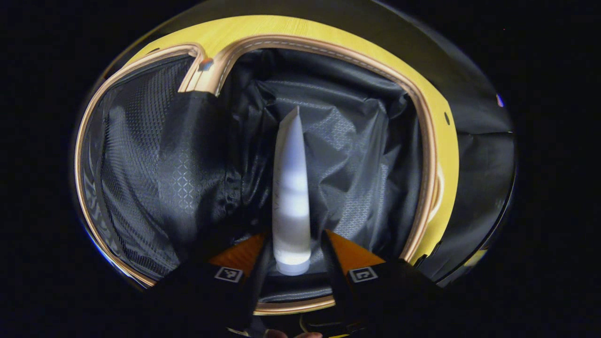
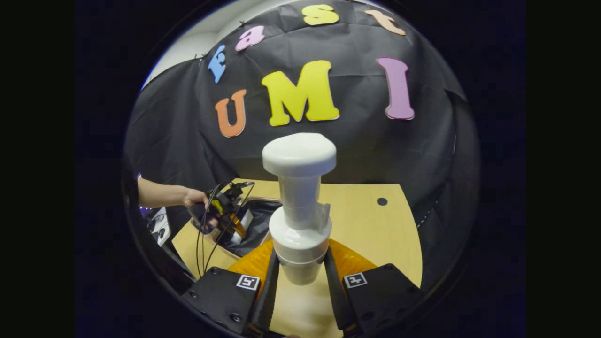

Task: First open the suitcase, pack the skin care products into it, and then close the suitcase.

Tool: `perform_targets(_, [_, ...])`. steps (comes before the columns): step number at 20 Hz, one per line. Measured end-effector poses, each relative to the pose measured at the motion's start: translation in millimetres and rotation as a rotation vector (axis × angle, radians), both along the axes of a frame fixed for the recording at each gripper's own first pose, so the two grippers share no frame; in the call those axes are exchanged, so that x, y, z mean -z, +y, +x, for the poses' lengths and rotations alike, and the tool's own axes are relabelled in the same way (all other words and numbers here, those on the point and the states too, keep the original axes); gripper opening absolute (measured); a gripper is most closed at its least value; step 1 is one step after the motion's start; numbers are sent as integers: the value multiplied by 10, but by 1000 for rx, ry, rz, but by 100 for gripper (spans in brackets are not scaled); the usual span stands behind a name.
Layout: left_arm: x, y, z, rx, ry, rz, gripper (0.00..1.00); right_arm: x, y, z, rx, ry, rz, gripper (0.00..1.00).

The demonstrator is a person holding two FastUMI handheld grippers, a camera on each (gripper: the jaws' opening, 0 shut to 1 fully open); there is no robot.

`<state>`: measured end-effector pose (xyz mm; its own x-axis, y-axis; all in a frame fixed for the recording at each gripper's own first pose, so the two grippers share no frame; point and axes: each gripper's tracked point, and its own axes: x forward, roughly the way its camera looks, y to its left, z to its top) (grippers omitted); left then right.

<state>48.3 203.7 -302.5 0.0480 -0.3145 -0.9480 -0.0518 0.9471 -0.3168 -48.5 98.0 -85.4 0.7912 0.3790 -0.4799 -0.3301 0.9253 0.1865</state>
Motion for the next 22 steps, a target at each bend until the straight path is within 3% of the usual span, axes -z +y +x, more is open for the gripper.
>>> perform_targets(3, [-386,181,-38,-13,-155,30,96,59,333,128,-64,27,18,48])
perform_targets(5, [-801,292,-47,-57,-332,12,100,102,643,275,-116,59,34,48])
perform_targets(8, [-1275,464,-217,-123,-583,78,97,203,1236,533,-193,143,80,48])
perform_targets(12, [-1635,579,-869,-220,-753,108,97,516,1926,849,-286,264,45,48])
perform_targets(16, [-1524,541,-1610,-271,-796,160,97,1256,2344,913,-304,508,-64,48])
perform_targets(22, [-1399,733,-2263,-382,-751,170,97,2176,2500,1073,-179,740,-187,48])
